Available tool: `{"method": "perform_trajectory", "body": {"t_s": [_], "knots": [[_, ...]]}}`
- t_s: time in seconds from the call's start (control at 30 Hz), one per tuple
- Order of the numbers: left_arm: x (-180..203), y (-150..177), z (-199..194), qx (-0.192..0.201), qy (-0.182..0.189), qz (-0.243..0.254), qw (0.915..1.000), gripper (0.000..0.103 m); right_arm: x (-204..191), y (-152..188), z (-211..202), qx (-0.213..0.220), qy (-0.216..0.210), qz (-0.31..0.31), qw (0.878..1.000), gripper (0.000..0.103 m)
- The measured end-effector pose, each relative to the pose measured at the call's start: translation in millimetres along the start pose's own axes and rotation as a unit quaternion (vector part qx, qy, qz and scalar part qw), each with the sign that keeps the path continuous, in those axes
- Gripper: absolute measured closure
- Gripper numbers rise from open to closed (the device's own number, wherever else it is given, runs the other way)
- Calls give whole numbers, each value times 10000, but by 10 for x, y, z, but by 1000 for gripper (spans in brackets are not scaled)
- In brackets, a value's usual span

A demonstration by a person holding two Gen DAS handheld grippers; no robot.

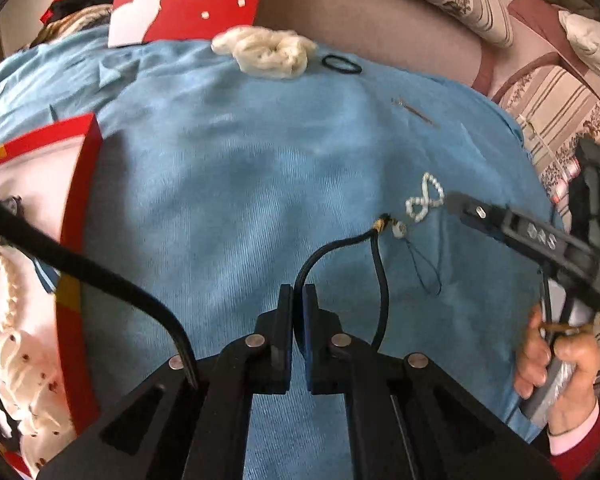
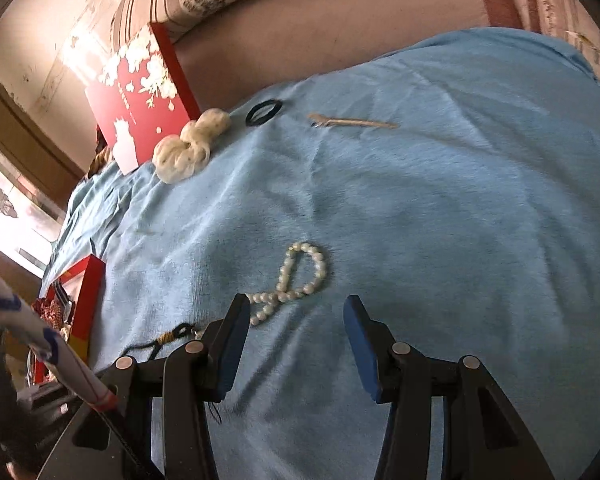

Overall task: Organize jewelry
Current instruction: 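Grasp the black cord with the left tool while the right tool grasps the pearl strand, then carry the pearl necklace into the tray with both tools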

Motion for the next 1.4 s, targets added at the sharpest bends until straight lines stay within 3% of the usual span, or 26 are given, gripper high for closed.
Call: {"method": "perform_trajectory", "body": {"t_s": [0.2,0.27,0.3,0.33,0.53,0.73,0.9,1.03,1.2,1.4], "knots": [[191,55,130,-37,-170,353,9992,99,-124,-147,217,106,271,-209,9994,50],[234,52,123,18,-138,399,9991,99,-142,-172,235,146,397,-294,9987,73],[250,54,107,51,-92,399,9991,99,-148,-177,240,110,399,-332,9986,95],[261,50,81,95,-59,400,9991,99,-151,-179,238,63,276,-305,9991,96],[217,2,-279,598,158,308,9976,99,-266,-173,27,276,20,-238,9993,96],[115,10,-687,1118,141,282,9932,99,-415,-126,-206,514,-120,-297,9982,96],[-69,4,-925,1343,208,95,9907,99,-521,-44,-387,671,-213,-348,9969,96],[-303,32,-1184,1495,425,-187,9877,99,-627,70,-541,793,-247,-420,9957,96],[-696,130,-1528,1801,355,-511,9817,99,-785,204,-698,955,-239,-509,9938,96],[-1229,388,-1820,1985,112,-907,9758,99,-1092,429,-664,808,-317,-623,9943,96]]}}
Point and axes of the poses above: each gripper's, at about its wrist camera, not at the fingertips, and z roughly the way its jaws point, x to its right, y to its underside, the point moved 5 cm from there along z, roughly the way its jaws point, and after that the axes turned 10 degrees about -x, right-handed, at the moved point
